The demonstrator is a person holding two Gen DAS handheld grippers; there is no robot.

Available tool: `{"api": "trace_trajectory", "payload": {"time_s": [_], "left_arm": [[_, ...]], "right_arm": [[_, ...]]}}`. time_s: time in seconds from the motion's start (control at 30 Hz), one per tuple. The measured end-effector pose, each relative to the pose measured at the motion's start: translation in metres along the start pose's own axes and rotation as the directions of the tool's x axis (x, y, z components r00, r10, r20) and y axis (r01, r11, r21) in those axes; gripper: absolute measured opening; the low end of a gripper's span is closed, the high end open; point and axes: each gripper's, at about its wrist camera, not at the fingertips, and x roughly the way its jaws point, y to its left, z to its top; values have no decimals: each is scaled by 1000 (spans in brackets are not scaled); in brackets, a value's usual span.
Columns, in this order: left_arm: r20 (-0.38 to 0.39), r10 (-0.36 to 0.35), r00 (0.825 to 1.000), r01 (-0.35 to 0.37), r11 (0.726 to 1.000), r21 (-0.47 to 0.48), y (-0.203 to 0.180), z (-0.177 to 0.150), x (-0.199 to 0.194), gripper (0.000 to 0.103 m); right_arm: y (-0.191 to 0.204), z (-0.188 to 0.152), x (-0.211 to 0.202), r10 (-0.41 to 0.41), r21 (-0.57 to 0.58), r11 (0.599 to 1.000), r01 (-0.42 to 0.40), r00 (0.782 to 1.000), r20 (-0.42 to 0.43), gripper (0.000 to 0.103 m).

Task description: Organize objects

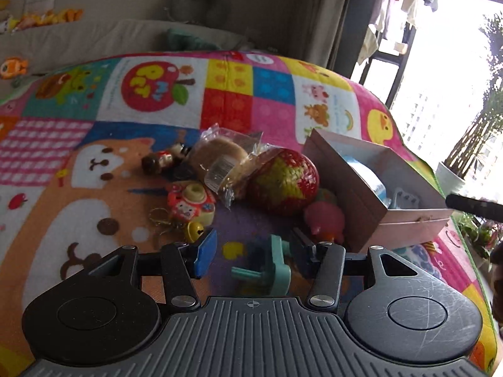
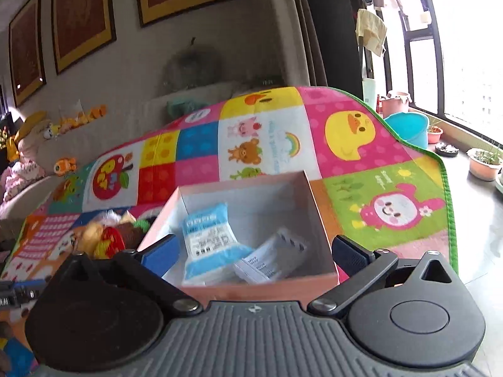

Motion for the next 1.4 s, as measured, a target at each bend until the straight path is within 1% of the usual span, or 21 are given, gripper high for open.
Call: {"api": "trace_trajectory", "payload": {"time_s": [0.1, 0.17, 0.3, 0.37, 0.4, 0.43, 0.5, 0.6, 0.67, 0.73, 0.77, 0.83, 0.9, 1.0, 1.03, 1.1, 1.17, 1.2, 1.23, 1.33, 1.4], "left_arm": [[24, -55, 998, 53, 997, 60, -19, 21, 16, 55], [20, -58, 998, 56, 995, 88, -31, 42, 35, 56], [-51, -7, 999, 15, 987, 160, -54, 74, 85, 56], [-75, 73, 994, -55, 973, 226, -61, 83, 109, 57], [-102, 100, 990, -71, 966, 249, -62, 86, 121, 58], [-142, 103, 984, -66, 967, 244, -59, 88, 133, 62], [-200, 79, 977, -42, 982, 184, -49, 92, 151, 64], [-238, 39, 970, -7, 991, 133, -41, 92, 163, 68], [-253, 39, 967, 2, 987, 161, -44, 88, 161, 67], [-276, 35, 961, 19, 981, 192, -46, 83, 157, 68], [-292, 25, 956, 31, 982, 186, -44, 81, 153, 68], [-308, 0, 952, 49, 987, 152, -38, 78, 143, 66], [-296, -28, 955, 65, 991, 116, -30, 73, 128, 63], [-237, -78, 968, 95, 994, 61, -20, 67, 91, 61], [-205, -110, 972, 123, 991, 49, -18, 64, 72, 61], [-155, -173, 973, 179, 984, 27, -15, 55, 33, 61], [-114, -205, 972, 207, 978, 8, -10, 45, -2, 61], [-98, -208, 973, 209, 978, 1, -7, 39, -16, 61], [-78, -197, 977, 197, 980, -7, -3, 33, -31, 61], [-22, -128, 992, 127, 992, -27, 12, 16, -63, 61], [-14, -97, 995, 96, 994, -55, 21, 4, -76, 61]], "right_arm": [[15, -24, -8, -14, -88, 996, 11, 999, -33, 103], [28, -36, -13, -13, -146, 989, 5, 999, -48, 103], [51, -48, -22, 4, -242, 970, -14, 999, -40, 103], [59, -52, -28, 29, -267, 963, -37, 999, -32, 103], [61, -53, -30, 43, -272, 961, -51, 999, -34, 103], [63, -55, -32, 59, -276, 959, -66, 998, -37, 103], [65, -57, -34, 82, -275, 957, -91, 996, -45, 103], [68, -61, -32, 101, -262, 958, -115, 993, -64, 103], [69, -63, -29, 105, -251, 960, -122, 991, -77, 103], [71, -65, -25, 106, -238, 963, -127, 989, -99, 103], [72, -66, -23, 104, -234, 964, -126, 989, -106, 103], [73, -66, -23, 94, -233, 965, -117, 990, -106, 103], [75, -66, -24, 98, -226, 967, -119, 990, -103, 103], [80, -65, -22, 102, -222, 967, -126, 988, -114, 103], [84, -65, -21, 103, -231, 965, -128, 988, -116, 103], [93, -64, -19, 104, -256, 958, -131, 988, -118, 103], [102, -61, -13, 120, -270, 951, -150, 985, -127, 103], [106, -59, -9, 131, -270, 949, -164, 982, -136, 102], [111, -57, -4, 138, -267, 948, -173, 980, -146, 96], [131, -48, 13, 155, -268, 943, -197, 973, -172, 81], [148, -45, 21, 150, -299, 934, -193, 975, -161, 74]]}}
